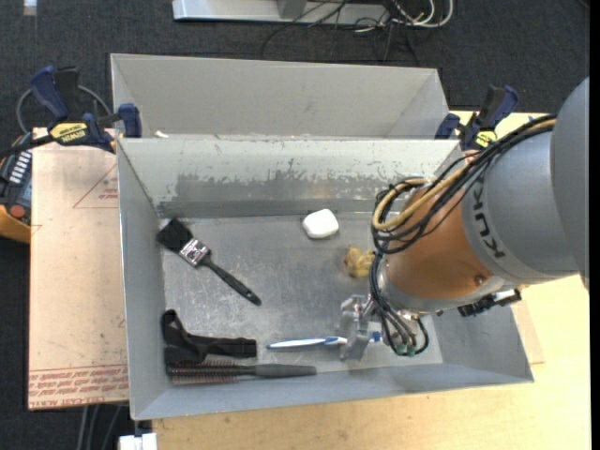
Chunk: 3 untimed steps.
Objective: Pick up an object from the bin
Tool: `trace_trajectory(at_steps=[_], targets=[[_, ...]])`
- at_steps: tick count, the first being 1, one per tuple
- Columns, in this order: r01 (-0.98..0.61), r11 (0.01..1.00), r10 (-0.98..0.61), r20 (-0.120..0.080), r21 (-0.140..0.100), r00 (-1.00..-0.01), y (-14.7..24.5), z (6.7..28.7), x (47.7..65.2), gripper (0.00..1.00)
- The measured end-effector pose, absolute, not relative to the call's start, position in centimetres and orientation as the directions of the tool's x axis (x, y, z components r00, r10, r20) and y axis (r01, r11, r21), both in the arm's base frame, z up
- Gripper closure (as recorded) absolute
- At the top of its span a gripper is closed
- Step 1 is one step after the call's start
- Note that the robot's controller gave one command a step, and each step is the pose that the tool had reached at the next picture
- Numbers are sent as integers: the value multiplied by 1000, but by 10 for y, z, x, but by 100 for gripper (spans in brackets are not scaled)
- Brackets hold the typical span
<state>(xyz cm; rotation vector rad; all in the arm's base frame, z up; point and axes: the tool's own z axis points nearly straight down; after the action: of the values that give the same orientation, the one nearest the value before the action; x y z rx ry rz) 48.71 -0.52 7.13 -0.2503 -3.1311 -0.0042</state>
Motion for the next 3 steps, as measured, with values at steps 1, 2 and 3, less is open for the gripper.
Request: trace_trajectory(at_steps=[1, 2, 3], targets=[[159, 987, 159, 1, 3, -987, -5, 71, 487, 100], [159, 987, 159, 1, 3, -987, -5, 71, 487, 100], [159, 987, 159, 1, 2, -987, -5, 71, 487, 100]])
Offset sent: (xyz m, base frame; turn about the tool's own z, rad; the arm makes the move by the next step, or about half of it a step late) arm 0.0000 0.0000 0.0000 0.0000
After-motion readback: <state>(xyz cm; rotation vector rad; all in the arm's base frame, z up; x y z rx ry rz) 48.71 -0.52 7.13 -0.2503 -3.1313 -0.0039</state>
